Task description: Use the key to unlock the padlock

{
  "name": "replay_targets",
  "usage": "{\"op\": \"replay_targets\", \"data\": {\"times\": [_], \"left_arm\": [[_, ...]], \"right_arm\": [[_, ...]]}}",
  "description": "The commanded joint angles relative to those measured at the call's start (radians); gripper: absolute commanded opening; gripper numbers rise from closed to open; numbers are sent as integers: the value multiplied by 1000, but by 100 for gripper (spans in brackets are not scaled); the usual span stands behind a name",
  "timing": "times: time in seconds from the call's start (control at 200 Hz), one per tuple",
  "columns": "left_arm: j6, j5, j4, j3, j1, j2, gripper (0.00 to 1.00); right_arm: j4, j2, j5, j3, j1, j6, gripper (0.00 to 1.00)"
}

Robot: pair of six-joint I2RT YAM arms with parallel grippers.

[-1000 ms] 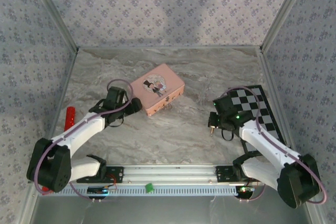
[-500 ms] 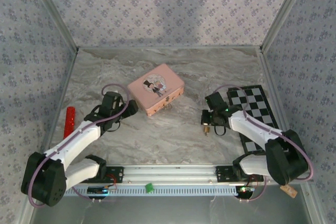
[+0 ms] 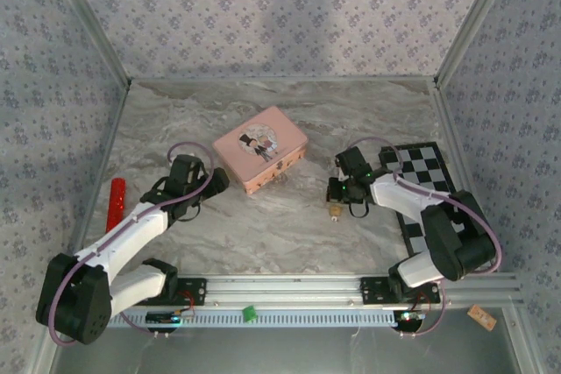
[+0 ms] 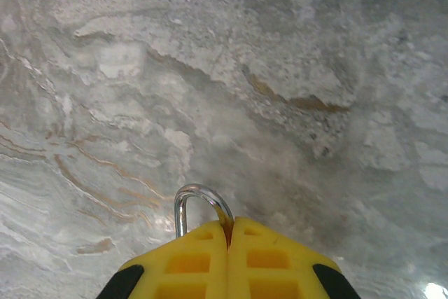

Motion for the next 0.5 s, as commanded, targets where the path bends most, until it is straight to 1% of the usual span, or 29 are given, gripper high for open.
{"op": "replay_targets", "data": {"times": [0.0,0.285,0.44,0.495], "left_arm": [[-8,-15,9,-5,7,-23,86],[-6,-15,7,-6,7,-34,87],[-1,-17,3,-1,9,-34,87],[1,-17,3,2,9,-32,87]], "right_arm": [[30,33,-27,31,-7,-15,0],[46,115,-40,57,-7,-19,0],[51,110,-43,58,-7,-23,0],[49,106,-45,58,-9,-26,2]]}}
